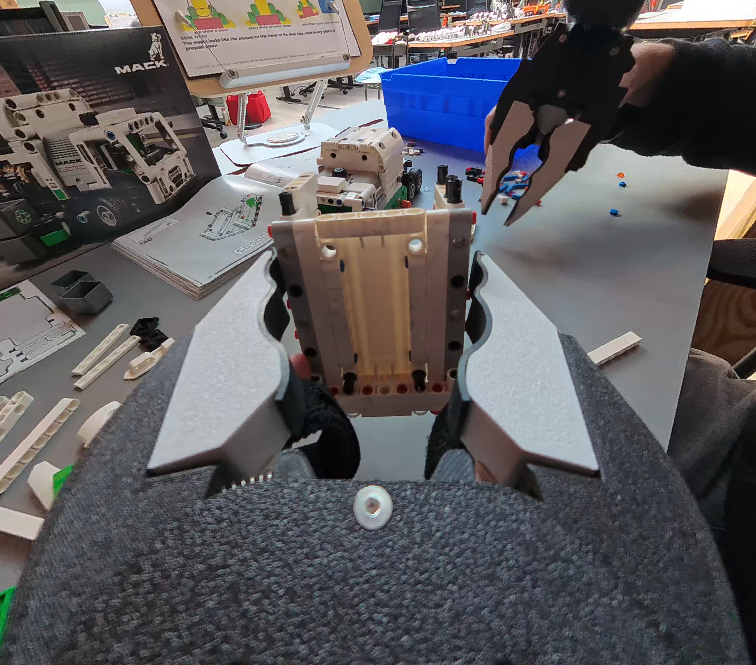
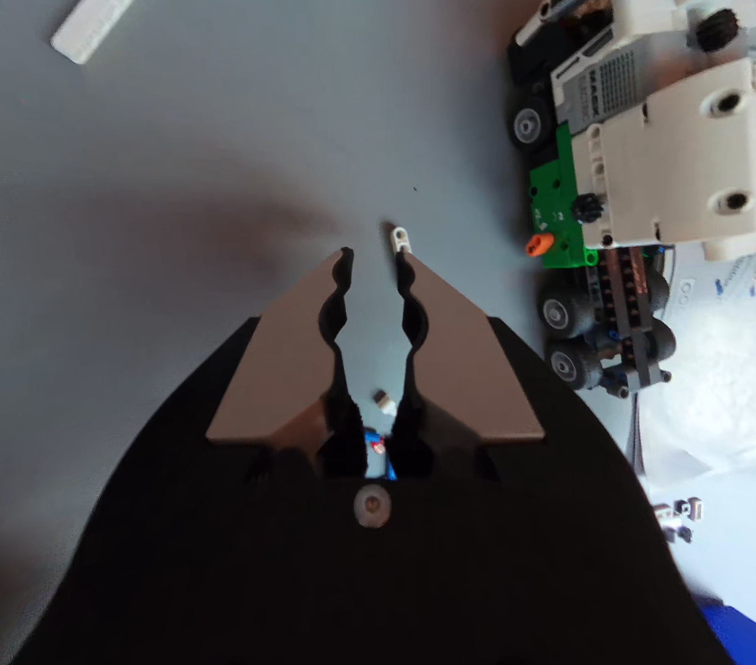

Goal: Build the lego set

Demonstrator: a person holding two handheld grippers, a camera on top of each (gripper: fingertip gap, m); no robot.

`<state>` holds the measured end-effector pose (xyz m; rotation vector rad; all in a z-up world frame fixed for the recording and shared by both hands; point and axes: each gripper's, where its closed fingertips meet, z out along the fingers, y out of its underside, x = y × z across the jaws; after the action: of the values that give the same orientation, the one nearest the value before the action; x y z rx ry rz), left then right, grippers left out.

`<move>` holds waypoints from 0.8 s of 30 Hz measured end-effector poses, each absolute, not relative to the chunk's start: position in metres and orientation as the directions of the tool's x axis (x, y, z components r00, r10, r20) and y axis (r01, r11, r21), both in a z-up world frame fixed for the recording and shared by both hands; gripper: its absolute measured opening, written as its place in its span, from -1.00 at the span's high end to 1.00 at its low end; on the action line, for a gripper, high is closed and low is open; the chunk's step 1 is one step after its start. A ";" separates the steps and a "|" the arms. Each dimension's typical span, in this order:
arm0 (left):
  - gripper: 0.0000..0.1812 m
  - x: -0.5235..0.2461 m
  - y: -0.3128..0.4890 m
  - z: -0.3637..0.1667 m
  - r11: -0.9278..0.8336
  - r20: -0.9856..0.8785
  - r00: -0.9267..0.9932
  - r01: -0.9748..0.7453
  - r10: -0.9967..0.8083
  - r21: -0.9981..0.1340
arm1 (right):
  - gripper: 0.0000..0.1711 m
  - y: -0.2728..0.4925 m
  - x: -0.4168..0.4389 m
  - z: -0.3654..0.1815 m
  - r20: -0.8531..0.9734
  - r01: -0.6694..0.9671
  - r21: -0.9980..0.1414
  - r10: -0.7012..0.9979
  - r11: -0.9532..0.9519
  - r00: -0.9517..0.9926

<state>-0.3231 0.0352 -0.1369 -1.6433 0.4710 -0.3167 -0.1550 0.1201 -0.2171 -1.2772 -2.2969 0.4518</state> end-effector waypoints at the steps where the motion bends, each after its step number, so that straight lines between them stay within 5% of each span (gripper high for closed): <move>1: 0.05 -0.323 0.035 -0.137 -0.082 -0.065 0.875 -0.118 -0.480 -0.990 | 0.77 0.126 -0.154 -0.217 0.250 0.704 -0.499 0.862 0.505 -0.441; 8: 0.05 -0.319 0.033 -0.136 -0.085 -0.069 0.869 -0.126 -0.489 -0.988 | 0.80 0.139 -0.156 -0.228 0.110 0.694 -0.580 0.886 0.425 -0.451; 19: 0.05 -0.320 0.035 -0.140 -0.092 -0.043 0.865 -0.102 -0.500 -0.991 | 0.93 0.136 -0.169 -0.234 0.098 0.724 -0.412 0.817 0.554 -0.569; 24: 0.04 -0.318 0.039 -0.140 -0.060 -0.076 0.868 -0.121 -0.490 -0.991 | 0.94 0.065 -0.224 -0.129 0.151 0.489 -0.716 0.795 0.497 -0.588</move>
<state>-0.3175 0.0392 -0.1401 -1.6218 0.4862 -0.3219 -0.2241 0.0646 -0.1285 -1.0573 -2.2771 0.8756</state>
